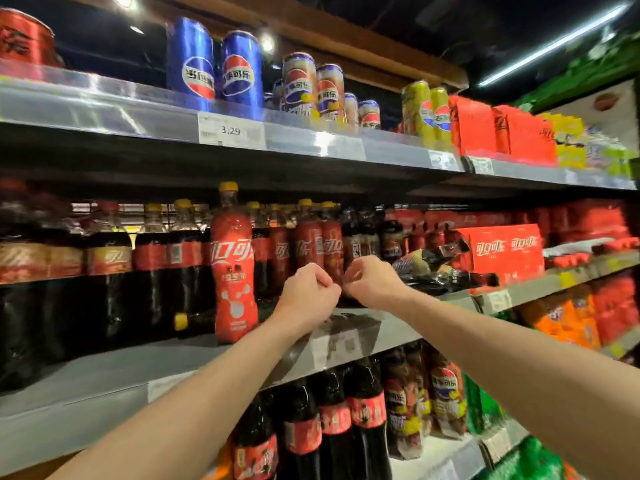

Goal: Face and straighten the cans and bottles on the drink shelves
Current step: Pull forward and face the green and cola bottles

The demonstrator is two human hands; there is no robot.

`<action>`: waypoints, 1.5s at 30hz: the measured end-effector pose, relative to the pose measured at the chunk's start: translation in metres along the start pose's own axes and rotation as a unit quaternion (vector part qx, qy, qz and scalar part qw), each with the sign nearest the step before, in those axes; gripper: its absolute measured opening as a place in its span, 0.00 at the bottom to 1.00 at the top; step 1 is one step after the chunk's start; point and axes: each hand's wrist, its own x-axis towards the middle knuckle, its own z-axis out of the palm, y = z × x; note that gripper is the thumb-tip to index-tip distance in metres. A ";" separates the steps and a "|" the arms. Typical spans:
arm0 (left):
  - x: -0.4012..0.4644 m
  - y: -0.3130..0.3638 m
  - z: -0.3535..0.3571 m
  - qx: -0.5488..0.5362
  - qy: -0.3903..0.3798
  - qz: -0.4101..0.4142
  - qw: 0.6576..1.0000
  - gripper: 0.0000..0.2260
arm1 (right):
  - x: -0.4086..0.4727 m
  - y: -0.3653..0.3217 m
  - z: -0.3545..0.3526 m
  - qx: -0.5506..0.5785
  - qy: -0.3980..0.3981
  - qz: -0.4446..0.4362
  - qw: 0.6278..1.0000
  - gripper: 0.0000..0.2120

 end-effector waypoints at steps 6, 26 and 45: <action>0.038 0.005 0.035 0.010 -0.062 -0.004 0.998 0.04 | 0.048 0.035 -0.005 -0.239 -0.030 -0.008 0.971 0.12; 0.029 0.016 0.027 -0.024 -0.079 -0.039 0.996 0.19 | 0.010 0.011 -0.034 -0.096 0.098 -0.148 0.980 0.25; -0.045 0.047 -0.061 -0.061 0.031 0.093 0.993 0.31 | -0.077 -0.084 -0.070 0.165 0.190 -0.092 0.963 0.31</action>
